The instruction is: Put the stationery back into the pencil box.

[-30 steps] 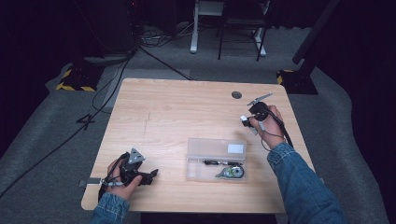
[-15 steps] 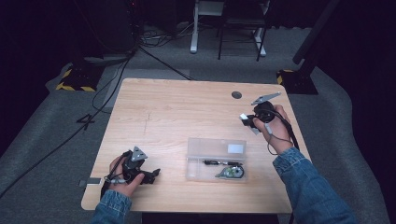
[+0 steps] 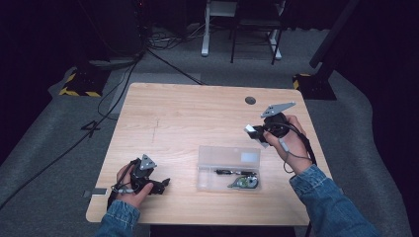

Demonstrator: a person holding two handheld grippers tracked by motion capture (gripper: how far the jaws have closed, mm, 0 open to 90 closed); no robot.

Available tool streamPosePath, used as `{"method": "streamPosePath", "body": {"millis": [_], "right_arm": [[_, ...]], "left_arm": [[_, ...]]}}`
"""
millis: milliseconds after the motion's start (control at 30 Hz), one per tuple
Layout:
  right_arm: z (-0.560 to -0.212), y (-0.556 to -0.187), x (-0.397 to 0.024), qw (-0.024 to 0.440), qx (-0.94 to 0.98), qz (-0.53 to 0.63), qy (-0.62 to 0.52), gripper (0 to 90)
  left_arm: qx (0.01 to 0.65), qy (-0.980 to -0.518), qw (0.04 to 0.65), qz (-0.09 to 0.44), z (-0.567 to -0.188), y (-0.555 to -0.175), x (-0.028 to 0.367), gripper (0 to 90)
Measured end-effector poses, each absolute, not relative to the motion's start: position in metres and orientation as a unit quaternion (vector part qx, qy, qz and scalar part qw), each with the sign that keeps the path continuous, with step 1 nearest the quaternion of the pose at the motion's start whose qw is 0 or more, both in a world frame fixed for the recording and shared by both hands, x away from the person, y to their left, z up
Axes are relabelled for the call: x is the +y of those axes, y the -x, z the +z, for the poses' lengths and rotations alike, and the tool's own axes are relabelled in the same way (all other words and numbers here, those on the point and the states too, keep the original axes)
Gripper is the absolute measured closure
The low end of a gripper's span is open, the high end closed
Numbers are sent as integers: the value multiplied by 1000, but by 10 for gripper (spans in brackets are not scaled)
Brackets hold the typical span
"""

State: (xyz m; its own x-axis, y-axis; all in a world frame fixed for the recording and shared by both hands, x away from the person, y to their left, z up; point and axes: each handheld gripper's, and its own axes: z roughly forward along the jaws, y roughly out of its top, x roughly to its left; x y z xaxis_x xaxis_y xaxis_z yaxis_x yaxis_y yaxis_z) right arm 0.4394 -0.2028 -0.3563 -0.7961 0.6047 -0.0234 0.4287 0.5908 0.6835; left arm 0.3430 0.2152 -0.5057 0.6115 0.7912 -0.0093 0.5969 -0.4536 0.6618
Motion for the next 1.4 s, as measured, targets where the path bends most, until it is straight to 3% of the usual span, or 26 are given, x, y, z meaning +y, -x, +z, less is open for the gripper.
{"method": "streamPosePath", "body": {"millis": [833, 1400], "right_arm": [[-374, -386, -121, 41, 928, 347, -129, 711], [-418, -390, -102, 10, 942, 326, -85, 710]], "left_arm": [[414, -838, 321, 153, -506, -343, 215, 4], [414, -838, 320, 153, -506, -343, 215, 4]]}}
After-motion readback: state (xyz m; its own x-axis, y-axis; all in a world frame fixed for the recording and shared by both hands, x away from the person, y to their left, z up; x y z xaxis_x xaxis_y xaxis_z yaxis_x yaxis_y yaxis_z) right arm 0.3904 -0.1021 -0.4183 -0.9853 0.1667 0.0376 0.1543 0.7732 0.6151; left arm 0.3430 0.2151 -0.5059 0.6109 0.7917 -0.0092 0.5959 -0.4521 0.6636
